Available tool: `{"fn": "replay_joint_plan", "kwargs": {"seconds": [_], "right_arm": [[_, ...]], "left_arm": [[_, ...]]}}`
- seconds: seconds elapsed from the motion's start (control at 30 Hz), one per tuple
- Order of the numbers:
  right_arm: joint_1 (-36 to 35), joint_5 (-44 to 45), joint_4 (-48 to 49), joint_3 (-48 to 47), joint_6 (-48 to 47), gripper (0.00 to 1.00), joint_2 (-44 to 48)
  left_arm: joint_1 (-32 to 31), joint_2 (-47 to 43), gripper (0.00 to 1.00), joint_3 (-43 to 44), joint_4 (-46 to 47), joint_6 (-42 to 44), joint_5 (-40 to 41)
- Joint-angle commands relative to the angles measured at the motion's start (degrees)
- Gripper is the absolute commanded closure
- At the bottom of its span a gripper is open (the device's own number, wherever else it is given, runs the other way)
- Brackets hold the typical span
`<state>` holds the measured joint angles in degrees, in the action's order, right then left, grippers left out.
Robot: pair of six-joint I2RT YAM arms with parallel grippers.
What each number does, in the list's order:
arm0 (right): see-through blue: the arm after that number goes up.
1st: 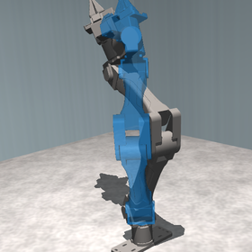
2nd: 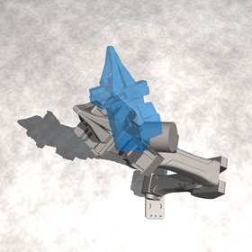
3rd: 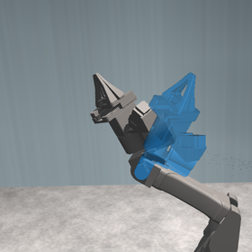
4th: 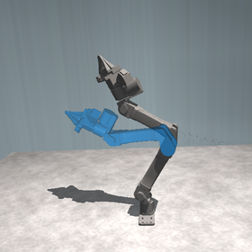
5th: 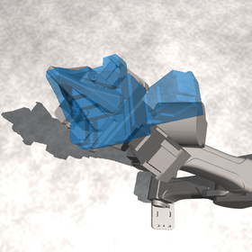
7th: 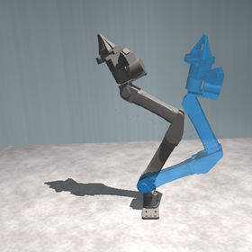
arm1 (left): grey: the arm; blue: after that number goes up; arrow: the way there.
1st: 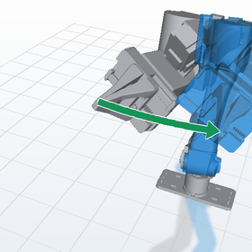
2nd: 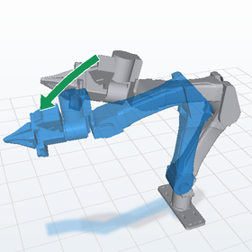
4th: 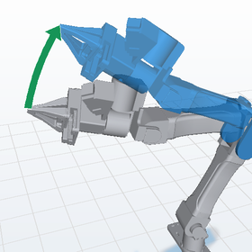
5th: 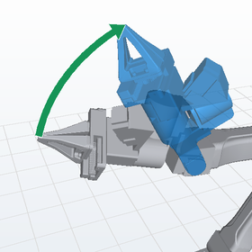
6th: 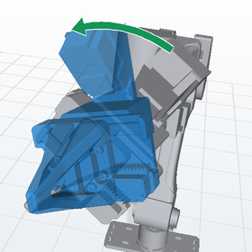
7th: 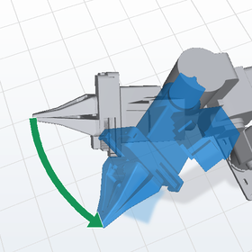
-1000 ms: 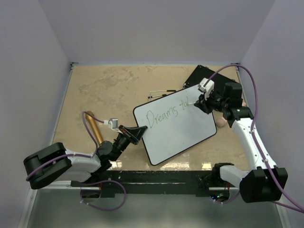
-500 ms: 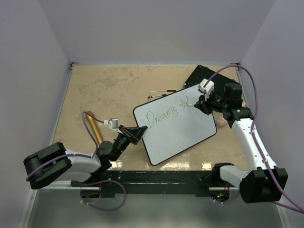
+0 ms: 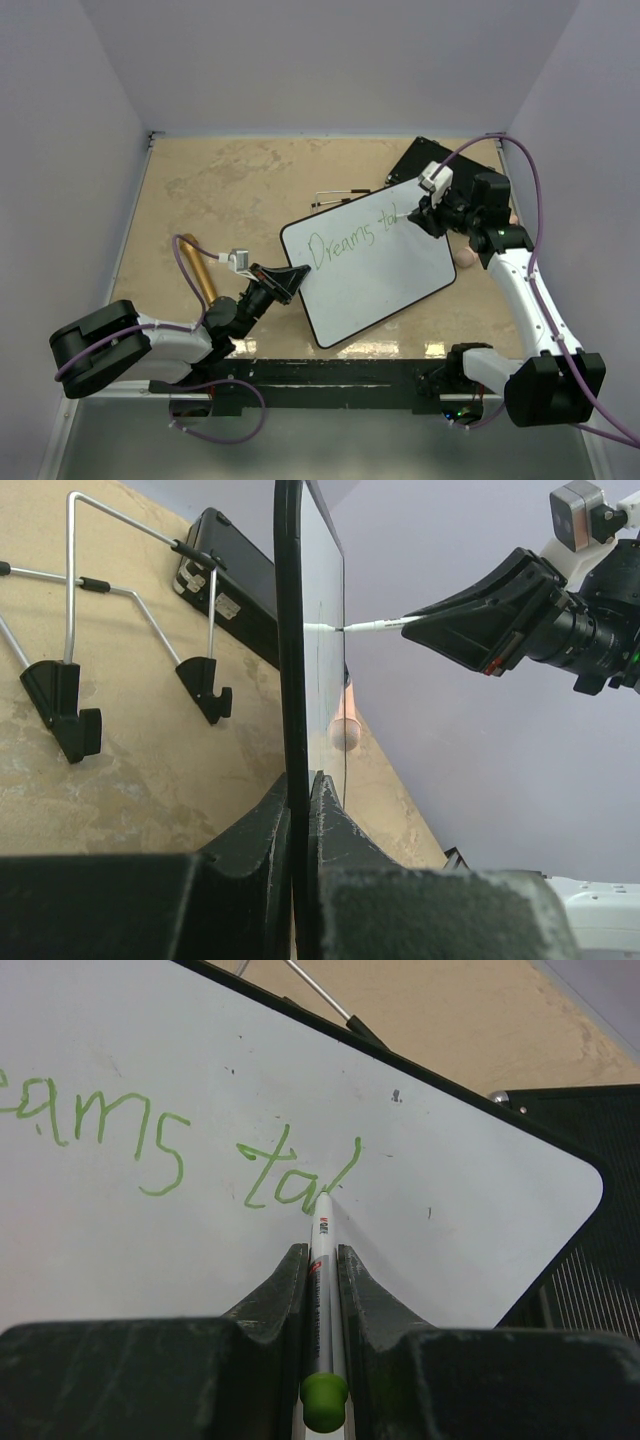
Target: Write a sentence on the whiteboard
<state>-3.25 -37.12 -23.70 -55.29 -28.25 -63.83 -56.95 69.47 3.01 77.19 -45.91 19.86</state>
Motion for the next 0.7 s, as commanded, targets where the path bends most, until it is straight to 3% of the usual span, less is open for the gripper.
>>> {"fn": "replay_joint_plan", "kwargs": {"seconds": [0.0, 0.67], "right_arm": [[0.3, 1.6, 4.0, -2.0, 1.2, 1.0, -0.9], [0.3, 1.3, 4.0, -1.6, 0.9, 1.0, -1.0]], "left_arm": [[0.1, 0.4, 1.0, -2.9, 3.6, 8.5, -3.4], [0.1, 0.4, 1.0, -2.9, 3.7, 8.5, -3.2]]}}
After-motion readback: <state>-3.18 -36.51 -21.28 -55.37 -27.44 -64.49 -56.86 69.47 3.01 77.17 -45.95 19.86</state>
